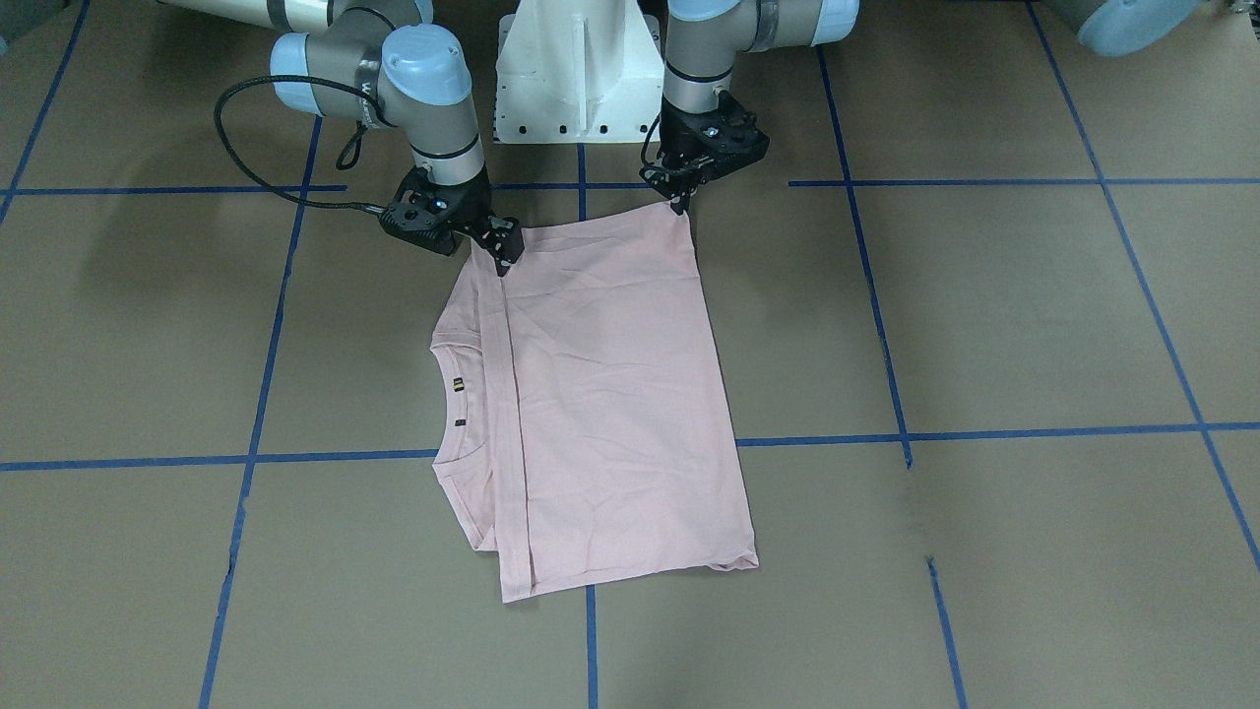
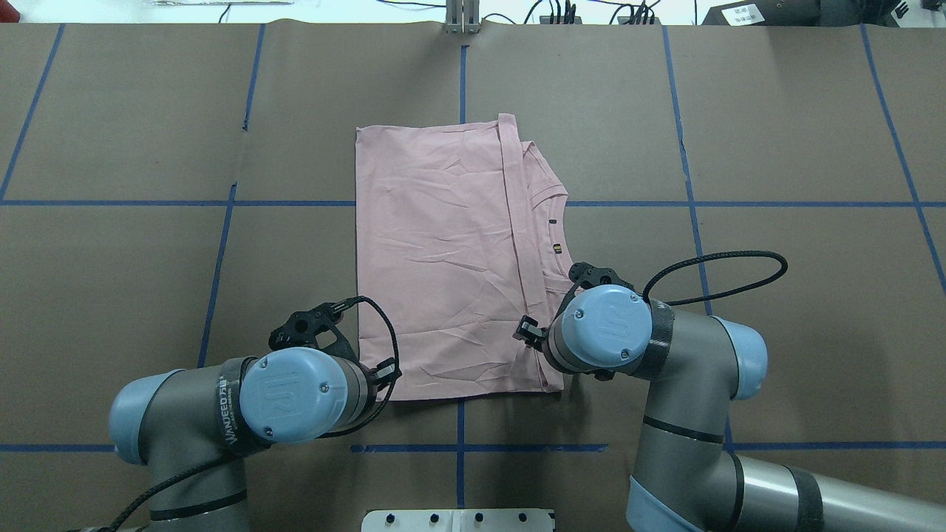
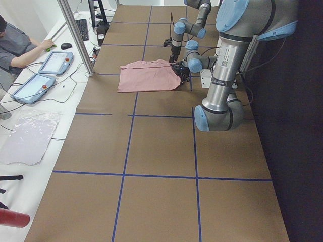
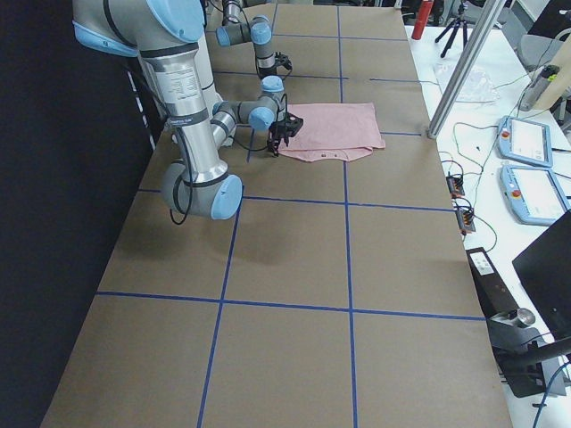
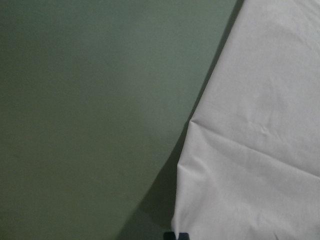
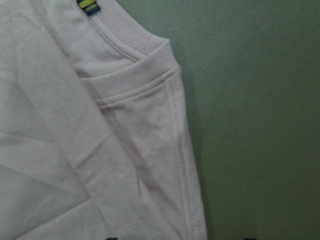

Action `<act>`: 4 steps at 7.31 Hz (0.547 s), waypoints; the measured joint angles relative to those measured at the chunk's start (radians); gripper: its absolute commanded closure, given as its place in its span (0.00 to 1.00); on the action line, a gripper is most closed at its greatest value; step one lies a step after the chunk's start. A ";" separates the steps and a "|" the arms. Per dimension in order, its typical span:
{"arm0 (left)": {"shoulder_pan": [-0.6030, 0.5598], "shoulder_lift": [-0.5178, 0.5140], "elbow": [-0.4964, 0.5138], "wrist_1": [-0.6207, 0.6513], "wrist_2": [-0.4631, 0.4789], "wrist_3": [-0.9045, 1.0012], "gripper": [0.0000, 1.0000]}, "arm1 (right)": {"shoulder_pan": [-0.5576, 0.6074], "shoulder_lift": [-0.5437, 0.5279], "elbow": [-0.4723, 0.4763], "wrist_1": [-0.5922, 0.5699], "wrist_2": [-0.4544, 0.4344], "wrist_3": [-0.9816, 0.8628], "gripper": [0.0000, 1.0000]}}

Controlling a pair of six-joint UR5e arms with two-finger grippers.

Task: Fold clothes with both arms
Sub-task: 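Grasp both near corners of the shirt with the left and right grippers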

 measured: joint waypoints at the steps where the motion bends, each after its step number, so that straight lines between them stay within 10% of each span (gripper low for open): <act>1: 0.000 0.000 0.000 0.000 0.000 0.000 1.00 | -0.001 0.002 0.000 -0.002 0.000 0.000 0.86; 4: 0.000 -0.001 -0.001 0.000 0.001 0.000 1.00 | -0.003 0.006 -0.001 0.001 0.000 -0.001 1.00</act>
